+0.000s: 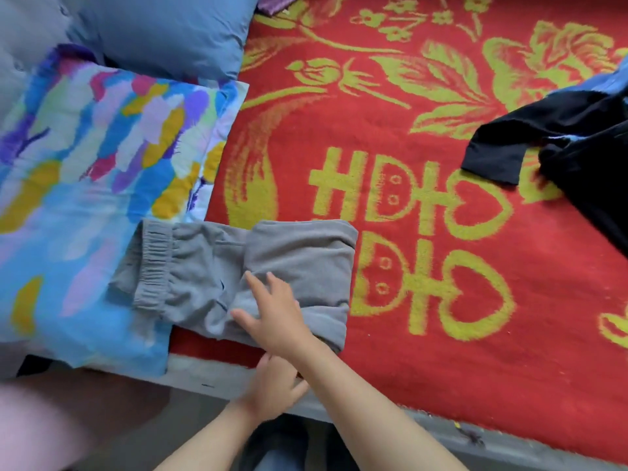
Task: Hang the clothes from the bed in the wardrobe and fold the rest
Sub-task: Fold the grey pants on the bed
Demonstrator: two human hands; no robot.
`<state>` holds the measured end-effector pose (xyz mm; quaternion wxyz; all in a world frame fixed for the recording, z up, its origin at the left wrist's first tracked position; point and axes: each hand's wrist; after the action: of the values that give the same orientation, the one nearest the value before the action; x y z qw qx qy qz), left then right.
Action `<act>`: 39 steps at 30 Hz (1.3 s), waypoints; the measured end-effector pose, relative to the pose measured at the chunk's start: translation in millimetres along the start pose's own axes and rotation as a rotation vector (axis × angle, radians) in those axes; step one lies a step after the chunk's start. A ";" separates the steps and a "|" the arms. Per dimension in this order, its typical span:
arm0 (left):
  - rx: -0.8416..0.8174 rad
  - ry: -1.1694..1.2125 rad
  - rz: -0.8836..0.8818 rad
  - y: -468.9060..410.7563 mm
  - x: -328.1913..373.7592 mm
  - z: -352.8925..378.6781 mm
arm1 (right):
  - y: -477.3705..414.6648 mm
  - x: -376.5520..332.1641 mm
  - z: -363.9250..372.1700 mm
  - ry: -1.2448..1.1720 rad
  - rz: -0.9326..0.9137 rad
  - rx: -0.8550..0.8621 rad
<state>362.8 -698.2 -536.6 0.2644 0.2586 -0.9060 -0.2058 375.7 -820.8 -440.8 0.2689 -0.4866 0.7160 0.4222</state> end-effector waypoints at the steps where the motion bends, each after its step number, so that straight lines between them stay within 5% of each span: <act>1: 0.012 -0.014 -0.014 8.1 -5.1 -8.7 | 2.2 7.8 7.8 0.023 0.012 0.025; 4: 0.282 -0.081 -0.033 19.6 -23.3 -20.7 | 19.8 46.6 15.1 0.194 0.155 0.266; 7: 0.443 -0.050 -0.135 15.9 -42.9 -38.0 | 27.7 79.3 6.9 0.051 0.506 0.529; 11: 0.307 -0.240 -0.263 -7.8 -65.4 -57.0 | 21.9 98.0 8.9 -0.605 0.765 0.510; 16: -0.013 -0.200 -0.239 -13.8 -71.6 -33.2 | 29.3 95.9 -21.0 -0.542 0.781 0.638; 21: -0.071 0.116 -0.188 -18.5 -23.2 -23.8 | 11.9 33.6 -69.3 -0.336 0.459 0.727; 25: 0.095 0.149 -0.248 -18.4 -11.4 -26.0 | -27.4 -44.8 -44.2 -0.011 0.096 0.669; 28: 0.207 0.023 -0.350 12.5 -30.1 -35.5 | -49.1 -78.4 21.3 0.252 -0.101 0.256; 30: 0.315 -0.053 -0.326 43.0 -49.0 -29.8 | -54.7 -79.4 60.4 0.392 -0.139 -0.089; 32: 0.425 -0.146 -0.302 71.5 -72.8 -13.9 | -55.8 -65.6 82.9 0.391 -0.112 -0.257; 37: 0.783 -0.231 -0.223 97.8 -126.6 -3.2 | -10.5 -1.9 82.3 0.616 -0.215 0.100; 39: 0.854 -0.309 -0.160 90.5 -135.2 -8.6 | 8.8 20.7 91.2 0.788 -0.286 -0.015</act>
<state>433.5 -551.4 -534.2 -0.0209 0.3799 -0.9156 0.1299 357.3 -750.0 -499.8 0.0268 -0.7075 0.6862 0.1670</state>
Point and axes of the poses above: each hand's wrist, its own y-axis away from the middle knuckle, its own z-axis out of the palm, x = y × z, and after that the axes turned 10 degrees about -z, right-handed
